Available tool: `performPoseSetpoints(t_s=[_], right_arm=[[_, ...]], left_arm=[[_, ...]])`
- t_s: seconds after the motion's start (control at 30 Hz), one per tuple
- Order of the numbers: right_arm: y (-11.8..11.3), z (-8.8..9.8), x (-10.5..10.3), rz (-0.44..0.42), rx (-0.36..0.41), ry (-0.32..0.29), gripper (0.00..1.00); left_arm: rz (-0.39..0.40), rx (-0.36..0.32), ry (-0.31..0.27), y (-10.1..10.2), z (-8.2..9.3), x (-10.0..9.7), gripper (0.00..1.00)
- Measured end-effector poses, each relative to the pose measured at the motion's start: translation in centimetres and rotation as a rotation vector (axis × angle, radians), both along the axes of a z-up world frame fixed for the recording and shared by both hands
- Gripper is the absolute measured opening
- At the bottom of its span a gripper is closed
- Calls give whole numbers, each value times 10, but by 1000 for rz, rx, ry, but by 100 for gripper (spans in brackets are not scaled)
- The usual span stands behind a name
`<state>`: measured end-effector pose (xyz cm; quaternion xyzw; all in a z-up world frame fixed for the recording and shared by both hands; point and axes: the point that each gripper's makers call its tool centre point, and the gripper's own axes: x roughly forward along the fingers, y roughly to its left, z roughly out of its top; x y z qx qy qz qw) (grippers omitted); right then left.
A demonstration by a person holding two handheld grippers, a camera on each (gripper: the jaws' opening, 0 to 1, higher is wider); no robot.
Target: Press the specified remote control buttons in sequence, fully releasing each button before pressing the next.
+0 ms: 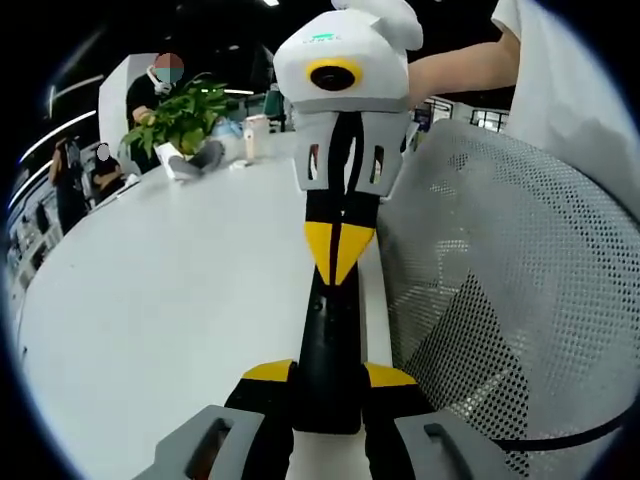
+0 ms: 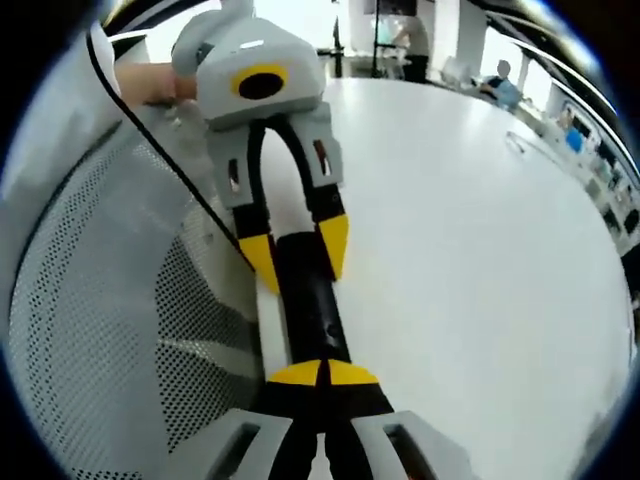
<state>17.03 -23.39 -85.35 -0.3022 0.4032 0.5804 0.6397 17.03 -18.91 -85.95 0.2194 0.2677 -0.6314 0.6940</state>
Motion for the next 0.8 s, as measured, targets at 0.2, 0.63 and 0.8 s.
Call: performPoseSetpoints(t_s=[0.2, 0.63, 0.8], right_arm=[[0, 0, -1, 10, 12, -22, 0], [-3, 1, -1, 21, -7, -26, 0], [-4, 1, -1, 16, -8, -25, 0]], left_arm=[[9, 0, 0, 0, 0, 0, 24], [12, 2, -1, 0, 0, 0, 24], [11, 3, -1, 0, 0, 0, 24]])
